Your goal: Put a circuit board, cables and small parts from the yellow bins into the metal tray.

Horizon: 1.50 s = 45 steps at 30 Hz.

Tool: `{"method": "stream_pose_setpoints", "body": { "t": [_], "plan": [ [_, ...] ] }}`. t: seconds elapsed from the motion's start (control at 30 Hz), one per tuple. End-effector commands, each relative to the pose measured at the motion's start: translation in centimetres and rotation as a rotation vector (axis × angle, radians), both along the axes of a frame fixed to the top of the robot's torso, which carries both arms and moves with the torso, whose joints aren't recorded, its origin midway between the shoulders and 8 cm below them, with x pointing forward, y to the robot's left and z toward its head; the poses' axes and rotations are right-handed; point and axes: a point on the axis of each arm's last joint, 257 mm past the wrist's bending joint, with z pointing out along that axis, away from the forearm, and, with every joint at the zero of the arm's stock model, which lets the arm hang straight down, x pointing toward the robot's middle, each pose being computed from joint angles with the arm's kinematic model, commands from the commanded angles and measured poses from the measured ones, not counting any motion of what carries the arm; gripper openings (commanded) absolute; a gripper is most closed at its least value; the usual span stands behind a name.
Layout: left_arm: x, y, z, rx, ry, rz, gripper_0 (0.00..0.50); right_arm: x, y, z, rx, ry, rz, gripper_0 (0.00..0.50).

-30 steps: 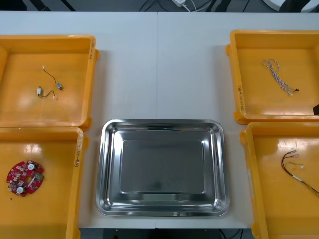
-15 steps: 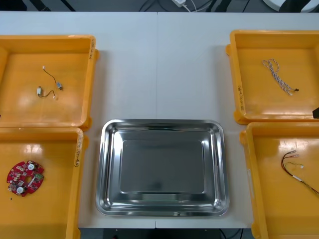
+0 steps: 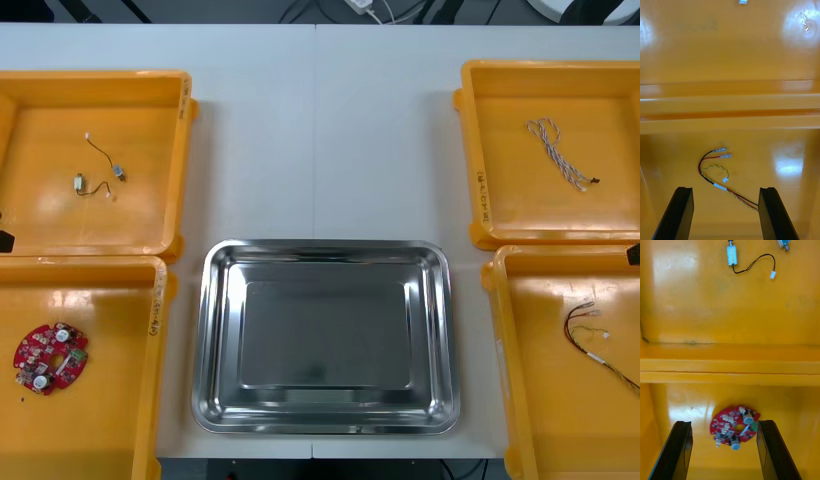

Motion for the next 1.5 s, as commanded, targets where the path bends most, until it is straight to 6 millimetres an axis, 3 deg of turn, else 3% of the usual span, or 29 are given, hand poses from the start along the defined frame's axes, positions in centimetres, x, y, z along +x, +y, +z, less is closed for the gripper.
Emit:
{"method": "stream_pose_setpoints", "body": {
  "t": [0.03, 0.27, 0.7, 1.17, 1.5],
  "plan": [
    [-1.0, -1.8, -1.0, -0.073, -0.003, 0.094, 0.5, -1.0, 0.3, 0.2, -0.021, -0.035, 0.039, 0.5],
    [-1.8, -3.2, -2.2, -0.14, -0.002, 0.167, 0.5, -2.1, 0.1, -0.9, -0.018, -0.049, 0.04, 0.5],
    [-5.0, -4.0, -7.0, -0.226, 0.107, 0.284, 0.5, -3.5, -1.0, -2.3, -0.006, -0.042, 0.015, 0.5],
    [-4.0, -4.5, -10.4, -0.228, 0.054, 0.357, 0.5, -6.5, 1.0, -4.8, -0.012, -0.033, 0.106, 0.5],
    [-4.2, -4.6, -12.4, -0.266, 0.021, 0.402, 0.5, -7.7, 1.1, -6.0, -0.116, -0.035, 0.345, 0.5]
  ]
}}
